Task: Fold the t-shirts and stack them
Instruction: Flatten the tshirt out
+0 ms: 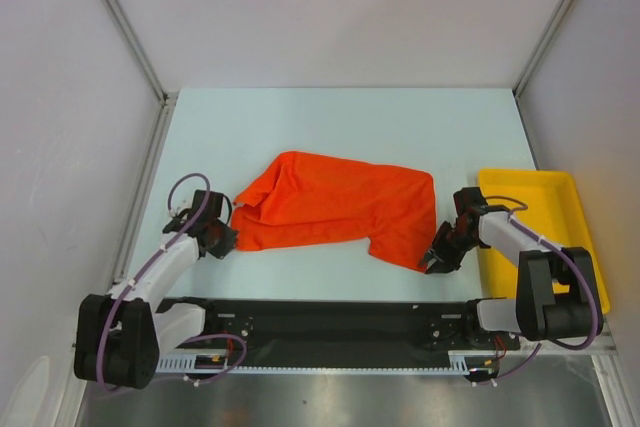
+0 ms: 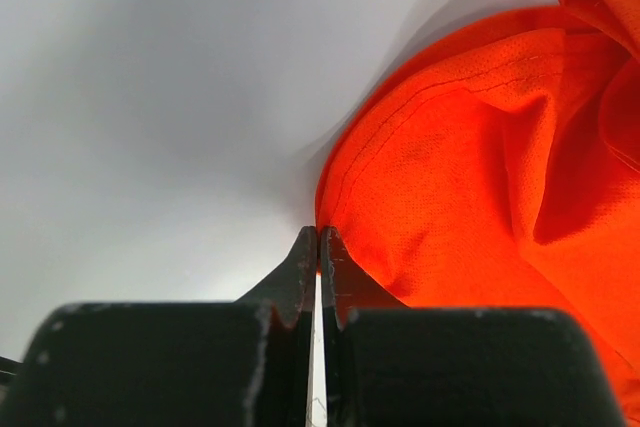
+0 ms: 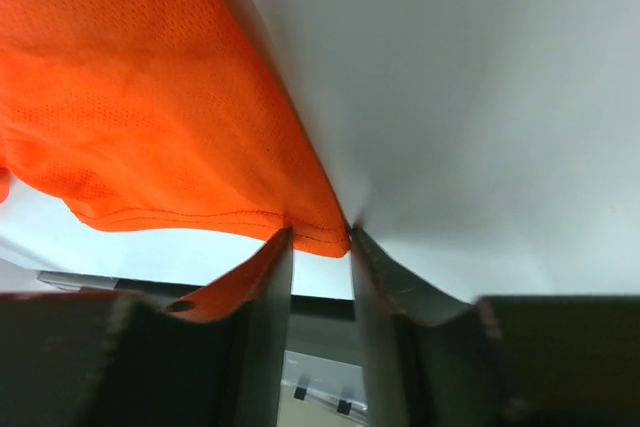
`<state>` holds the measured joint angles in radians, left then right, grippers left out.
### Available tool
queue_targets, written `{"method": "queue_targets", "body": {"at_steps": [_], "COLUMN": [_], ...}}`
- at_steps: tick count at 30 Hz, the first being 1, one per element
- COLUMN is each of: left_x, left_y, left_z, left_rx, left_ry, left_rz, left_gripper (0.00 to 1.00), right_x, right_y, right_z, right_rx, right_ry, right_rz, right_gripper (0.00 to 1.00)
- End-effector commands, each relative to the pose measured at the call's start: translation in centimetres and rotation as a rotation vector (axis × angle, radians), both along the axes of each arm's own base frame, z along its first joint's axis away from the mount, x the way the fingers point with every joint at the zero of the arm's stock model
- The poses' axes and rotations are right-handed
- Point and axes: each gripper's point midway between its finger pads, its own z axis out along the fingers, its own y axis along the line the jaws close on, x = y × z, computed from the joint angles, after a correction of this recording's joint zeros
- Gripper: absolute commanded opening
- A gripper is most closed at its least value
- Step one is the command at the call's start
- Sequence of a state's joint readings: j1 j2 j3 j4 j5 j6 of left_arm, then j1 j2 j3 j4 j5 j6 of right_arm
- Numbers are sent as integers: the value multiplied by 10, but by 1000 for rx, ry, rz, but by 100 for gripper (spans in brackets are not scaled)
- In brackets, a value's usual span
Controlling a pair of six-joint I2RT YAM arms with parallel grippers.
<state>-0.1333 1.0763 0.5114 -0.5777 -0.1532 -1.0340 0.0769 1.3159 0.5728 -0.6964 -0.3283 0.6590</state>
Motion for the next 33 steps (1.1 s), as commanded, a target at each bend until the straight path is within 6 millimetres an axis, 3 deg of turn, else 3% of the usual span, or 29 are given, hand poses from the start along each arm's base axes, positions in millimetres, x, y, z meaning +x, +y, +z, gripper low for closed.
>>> {"method": "queue_targets", "body": {"at_steps": [1, 6, 7, 10, 11, 13, 14, 15, 16, 17, 18, 19, 20, 22, 23, 25, 26, 29, 31, 32, 33], "left_x": [11, 14, 16, 26, 37, 49, 59, 64, 71, 75, 78, 81, 83, 81, 76, 62, 53, 20, -9, -17, -28], "left_y": [-1, -3, -2, -1, -2, 1, 3, 4, 7, 8, 9, 8, 8, 8, 7, 8, 6, 6, 6, 7, 7], "left_z": [15, 23, 28, 57, 80, 112, 142, 160, 194, 210, 226, 242, 278, 309, 336, 365, 382, 420, 444, 449, 456], "left_rx": [-8, -8, -3, 22, 32, 76, 103, 125, 146, 162, 189, 202, 216, 255, 263, 304, 313, 377, 392, 412, 425], "left_ry": [-57, -83, -98, -163, -213, -296, -365, -404, -471, -499, -528, -558, -630, -688, -748, -821, -873, -1022, -1148, -1177, -1212], "left_rz": [-17, -42, -49, -96, -115, -162, -183, -194, -192, -197, -224, -237, -242, -278, -291, -326, -342, -406, -423, -428, -438], "left_gripper": [0, 0, 1, 0, 0, 0, 0, 0, 1, 0, 0, 0, 0, 0, 0, 0, 0, 0, 0, 0, 0], "right_x": [11, 18, 21, 59, 90, 110, 120, 139, 141, 146, 151, 149, 147, 137, 128, 112, 94, 64, 31, 21, -1], "right_y": [-13, -15, -15, -22, -22, -29, -31, -34, -36, -36, -36, -37, -39, -41, -42, -46, -48, -48, -46, -46, -45], "right_z": [-18, -16, -11, 40, 80, 130, 156, 204, 228, 253, 299, 319, 338, 392, 413, 449, 467, 499, 522, 528, 537], "right_rx": [-94, -113, -110, -151, -155, -193, -207, -226, -232, -234, -222, -222, -230, -231, -231, -232, -227, -206, -186, -180, -166], "right_ry": [-30, -68, -85, -246, -371, -509, -565, -677, -713, -780, -895, -936, -979, -1102, -1159, -1265, -1327, -1461, -1581, -1611, -1671], "right_rz": [-19, -41, -32, -15, -25, -42, -46, -64, -75, -77, -92, -102, -98, -112, -120, -135, -145, -151, -132, -130, -123], "right_gripper": [33, 0, 0, 0, 0, 0, 0, 0, 0, 0, 0, 0, 0, 0, 0, 0, 0, 0, 0, 0, 0]}}
